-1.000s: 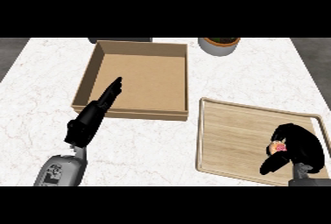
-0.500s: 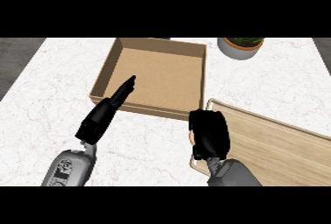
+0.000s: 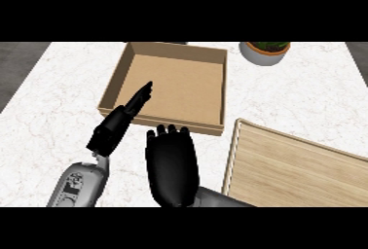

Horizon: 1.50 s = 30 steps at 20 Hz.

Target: Pick the cupcake from the tray and place it in the cardboard box

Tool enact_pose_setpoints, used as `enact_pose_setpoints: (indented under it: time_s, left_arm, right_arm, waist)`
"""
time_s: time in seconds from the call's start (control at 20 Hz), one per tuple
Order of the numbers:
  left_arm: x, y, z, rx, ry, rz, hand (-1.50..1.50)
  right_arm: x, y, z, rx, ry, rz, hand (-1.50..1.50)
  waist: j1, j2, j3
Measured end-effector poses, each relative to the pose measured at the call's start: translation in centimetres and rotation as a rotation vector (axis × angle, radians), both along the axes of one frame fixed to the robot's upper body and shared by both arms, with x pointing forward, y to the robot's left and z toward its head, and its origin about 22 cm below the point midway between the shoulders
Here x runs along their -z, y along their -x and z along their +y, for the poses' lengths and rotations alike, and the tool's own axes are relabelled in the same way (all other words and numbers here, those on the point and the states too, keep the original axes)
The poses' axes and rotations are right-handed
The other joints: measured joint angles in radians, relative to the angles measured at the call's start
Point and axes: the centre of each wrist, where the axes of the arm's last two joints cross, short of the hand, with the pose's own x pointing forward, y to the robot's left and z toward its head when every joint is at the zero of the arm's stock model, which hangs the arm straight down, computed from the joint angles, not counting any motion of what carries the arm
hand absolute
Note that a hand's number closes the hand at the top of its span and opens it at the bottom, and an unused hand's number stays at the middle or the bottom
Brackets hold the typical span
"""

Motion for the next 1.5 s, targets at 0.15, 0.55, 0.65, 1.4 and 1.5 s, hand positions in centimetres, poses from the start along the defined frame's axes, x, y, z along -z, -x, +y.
enact_pose_setpoints:
  time_s: [0.15,0.55,0.65,1.4,1.5]
  left_arm:
    - [0.0,-0.1,0.2,-0.006,0.003,-0.001,0.0]
    - [0.8,0.3,0.6,-0.029,-0.001,0.006,0.0]
    - [0.7,0.2,0.4,-0.034,-0.002,0.007,0.0]
    - [0.6,0.2,1.0,-0.038,-0.007,-0.007,0.0]
    - [0.5,0.1,0.7,-0.041,-0.005,-0.008,0.0]
  right_arm:
    - [-2.0,1.0,1.1,-0.076,-0.044,-0.045,1.5]
    - [-7.1,1.8,2.3,-0.119,-0.169,-0.166,1.5]
    - [-8.0,1.3,2.6,-0.105,-0.182,-0.183,1.5]
    - [-13.5,-5.2,5.0,0.026,-0.236,-0.211,1.5]
    - [-14.0,-6.4,5.1,0.049,-0.25,-0.205,1.5]
  waist:
    - [-0.009,-0.002,0.0]
    - [-0.032,-0.01,0.0]
    - [-0.035,-0.01,-0.001]
    - [-0.039,0.0,-0.001]
    - [-0.042,0.002,0.0]
